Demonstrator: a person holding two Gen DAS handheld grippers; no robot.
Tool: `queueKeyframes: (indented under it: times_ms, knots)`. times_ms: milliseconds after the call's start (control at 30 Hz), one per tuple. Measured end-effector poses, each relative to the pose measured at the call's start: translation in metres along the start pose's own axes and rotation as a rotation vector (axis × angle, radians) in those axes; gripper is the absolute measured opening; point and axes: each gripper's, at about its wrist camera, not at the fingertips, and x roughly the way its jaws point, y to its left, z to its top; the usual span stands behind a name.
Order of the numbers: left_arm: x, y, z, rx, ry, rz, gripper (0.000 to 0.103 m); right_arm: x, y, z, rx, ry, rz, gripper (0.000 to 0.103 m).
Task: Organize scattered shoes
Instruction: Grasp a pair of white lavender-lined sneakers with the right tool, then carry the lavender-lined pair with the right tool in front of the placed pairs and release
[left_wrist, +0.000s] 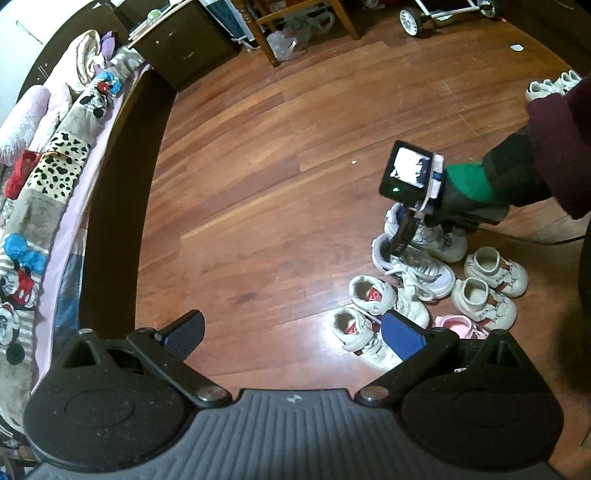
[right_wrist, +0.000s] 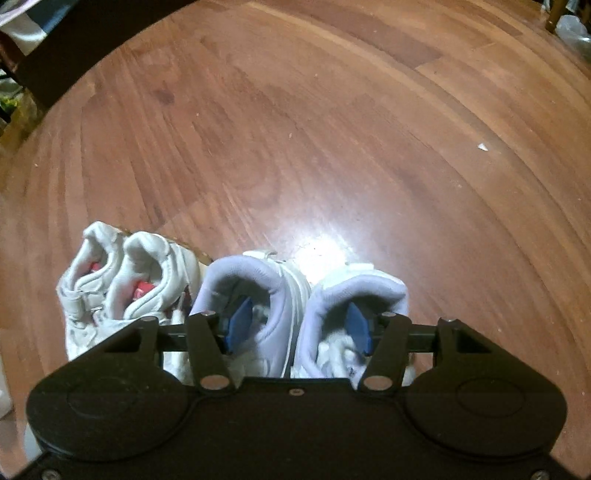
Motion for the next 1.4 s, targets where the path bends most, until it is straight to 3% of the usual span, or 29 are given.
queueKeyframes:
  times_ms: [167,200,233,267,300,667,833,967,1167,1400]
  knots:
    - [0.0,-0.001,0.002,0.003,-0.001,-0.005,0.103,0.016,0.004,0.003,-0.034,-0.006,-0.022,0.058]
    - [0.0,-0.001,0.003,0.003,-0.002,-0.006,0.103,0.015,0.006,0.002,-0.057,-0.017,-0.037,0.046]
    - [0.0,-0.002,0.005,0.005,-0.002,-0.005,0.103,0.013,0.005,0.001,-0.062,-0.027,-0.038,0.041]
    - [0.001,-0.002,0.007,0.006,-0.002,-0.003,0.102,0.011,0.002,0.0,-0.049,-0.035,-0.015,0.029]
    - [0.001,-0.002,0.009,0.007,-0.002,-0.001,0.102,0.007,-0.001,-0.002,-0.037,-0.048,0.002,0.023]
    - [0.006,-0.021,0.047,0.052,-0.017,0.028,0.102,-0.091,-0.03,-0.036,0.121,-0.318,0.103,0.021]
    - [0.008,-0.033,0.072,0.092,-0.023,0.075,0.103,-0.154,-0.065,-0.057,0.219,-0.442,0.072,0.021]
    - [0.003,-0.046,0.095,0.117,-0.055,0.099,0.102,-0.2,-0.102,-0.096,0.303,-0.496,0.01,0.021]
    - [0.01,-0.067,0.117,0.164,-0.069,0.096,0.103,-0.243,-0.16,-0.183,0.425,-0.489,-0.101,0.021]
    - [0.029,-0.086,0.139,0.17,-0.056,0.053,0.102,-0.277,-0.226,-0.324,0.588,-0.399,-0.262,0.021]
